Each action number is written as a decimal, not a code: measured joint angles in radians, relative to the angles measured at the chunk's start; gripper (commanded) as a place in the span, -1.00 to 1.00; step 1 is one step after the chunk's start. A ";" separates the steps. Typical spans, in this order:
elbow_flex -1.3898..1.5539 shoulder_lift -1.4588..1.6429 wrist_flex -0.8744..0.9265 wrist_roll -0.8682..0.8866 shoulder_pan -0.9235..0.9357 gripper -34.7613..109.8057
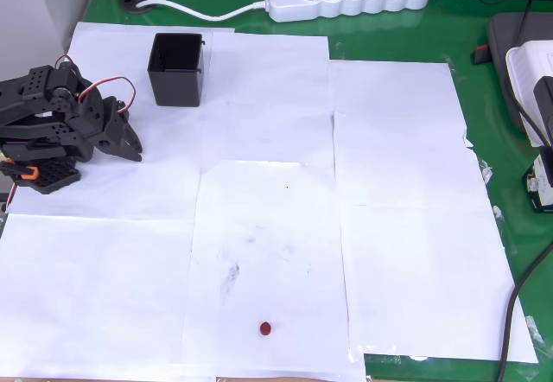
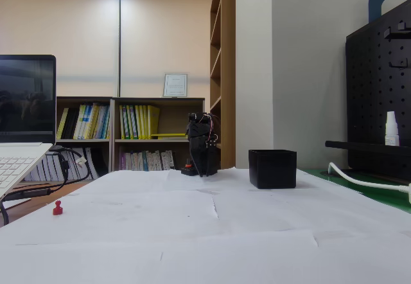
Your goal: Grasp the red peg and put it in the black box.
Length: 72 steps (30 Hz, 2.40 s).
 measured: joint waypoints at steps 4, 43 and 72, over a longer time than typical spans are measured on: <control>-0.014 -0.025 0.003 0.000 0.012 -0.52; -0.014 -0.028 0.003 0.000 0.026 -0.52; 0.790 0.591 0.081 -0.031 0.210 -0.52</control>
